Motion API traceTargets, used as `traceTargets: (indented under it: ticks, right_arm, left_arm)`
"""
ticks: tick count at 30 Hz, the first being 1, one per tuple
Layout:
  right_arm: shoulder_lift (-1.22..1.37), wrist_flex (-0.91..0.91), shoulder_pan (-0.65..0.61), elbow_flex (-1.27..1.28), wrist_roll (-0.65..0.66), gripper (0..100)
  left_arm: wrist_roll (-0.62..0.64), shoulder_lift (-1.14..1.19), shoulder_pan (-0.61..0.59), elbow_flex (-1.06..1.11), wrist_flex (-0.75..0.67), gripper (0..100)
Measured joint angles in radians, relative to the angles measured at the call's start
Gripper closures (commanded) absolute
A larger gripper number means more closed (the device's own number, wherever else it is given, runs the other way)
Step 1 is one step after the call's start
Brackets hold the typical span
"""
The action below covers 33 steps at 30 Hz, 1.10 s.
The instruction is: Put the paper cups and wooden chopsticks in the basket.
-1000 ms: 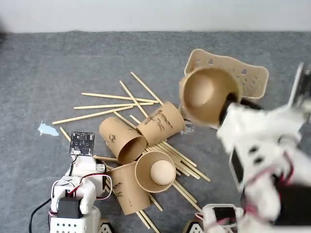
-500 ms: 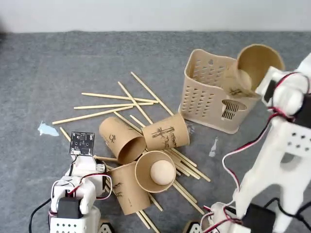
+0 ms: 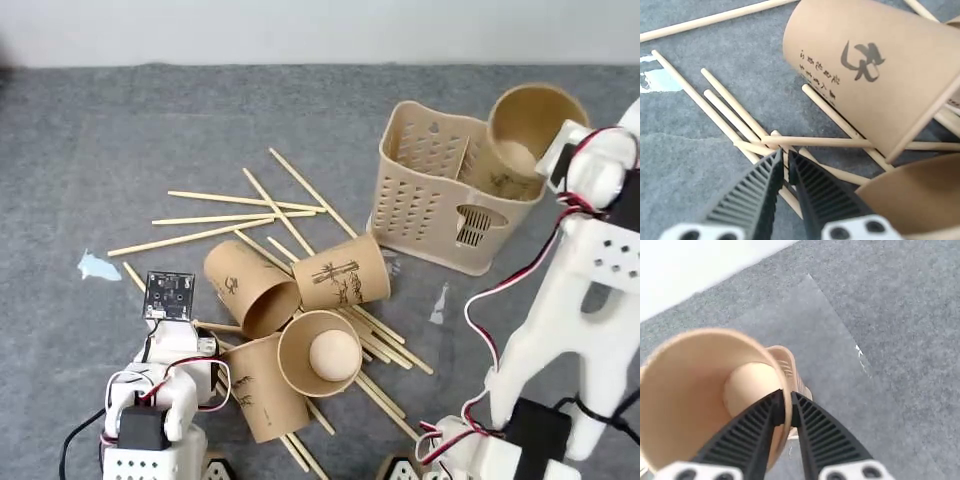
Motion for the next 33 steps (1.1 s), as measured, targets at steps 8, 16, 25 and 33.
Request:
traceTargets:
  ticks: [8, 16, 25, 33]
  right_arm:
    - [0.0, -0.002, 0.0, 0.0, 0.002, 98.6]
    - [0.11, 0.092, 0.0, 0.0, 0.028, 86.3]
    - [0.094, 0.152, -0.011, -0.017, 0.058, 81.4]
    - [-0.072, 0.16, -0.155, -0.021, 0.058, 82.9]
  left_arm:
    - [0.0, 0.0, 0.0, 0.0, 0.0, 99]
    - [0.0, 0.0, 0.0, 0.0, 0.0, 99]
    - [0.0, 0.0, 0.0, 0.0, 0.0, 99]
    - [0.0, 0.0, 0.0, 0.0, 0.0, 99]
